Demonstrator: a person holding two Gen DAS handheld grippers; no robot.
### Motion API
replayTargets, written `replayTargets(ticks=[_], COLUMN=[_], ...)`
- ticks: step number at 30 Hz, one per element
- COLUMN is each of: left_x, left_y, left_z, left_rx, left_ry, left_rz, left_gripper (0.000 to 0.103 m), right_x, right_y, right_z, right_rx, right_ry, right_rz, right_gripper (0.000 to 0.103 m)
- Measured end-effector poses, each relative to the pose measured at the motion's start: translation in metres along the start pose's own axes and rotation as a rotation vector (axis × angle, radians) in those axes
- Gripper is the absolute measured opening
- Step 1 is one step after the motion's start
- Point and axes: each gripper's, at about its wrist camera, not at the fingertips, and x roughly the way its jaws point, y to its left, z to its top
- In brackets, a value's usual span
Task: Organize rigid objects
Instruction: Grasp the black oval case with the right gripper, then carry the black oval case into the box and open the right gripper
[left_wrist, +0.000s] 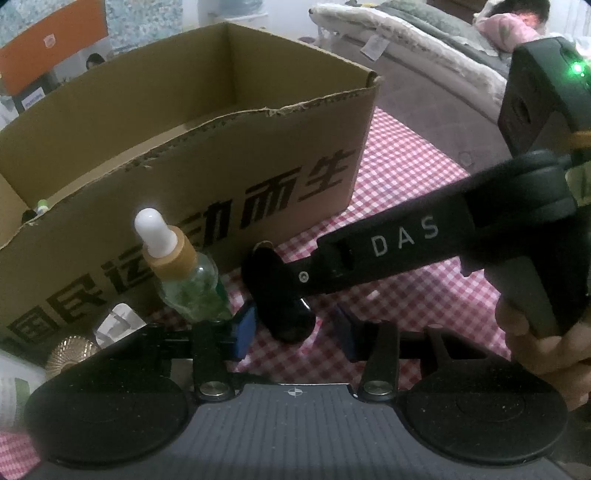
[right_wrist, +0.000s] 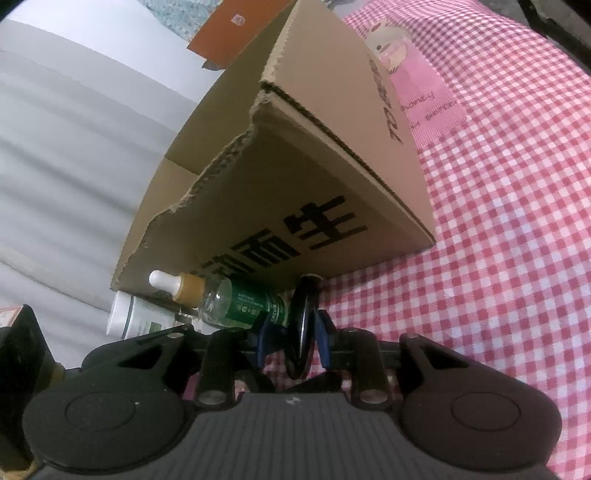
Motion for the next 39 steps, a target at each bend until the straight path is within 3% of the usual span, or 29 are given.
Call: replayTargets(ticks=[12,20,26,31,39], left_x=[-0.011,-0.050,-0.096,-0.124,-0.157], left_y=[-0.010,-0.021,-0.019,-0.013,0.035], left_z=[-0.002,-0.005,-0.009,-0.002,0.011], left_rx=[0.029,0.073,0.082,0.078,0.008], left_ry=[-0.025,-0.118,-0.242,-0.348,-0.421], left_rz=[-0.004,-0.030,-0.030,0.014,0.119], left_gripper=[0.045,0.045,0.045,0.045,0.045], right_x=[-0.022,-0.064,-0.098,-0.115,-0.082], right_y=[-0.005,0.011,0.048,0.089,0.153], right_z=[-0.006,-0.025,-0.034,-0.031,0.009], right_rx=[-0.004,-0.022,-0.104,-0.205,-0.331], right_ry=[-0.034,-0.117,-0.202,-0.250,-0.213], right_rz=[0.010,-0.004,-0.009,0.017,0.101], right_gripper=[0.018,0.018,0.018,0.018,0.018])
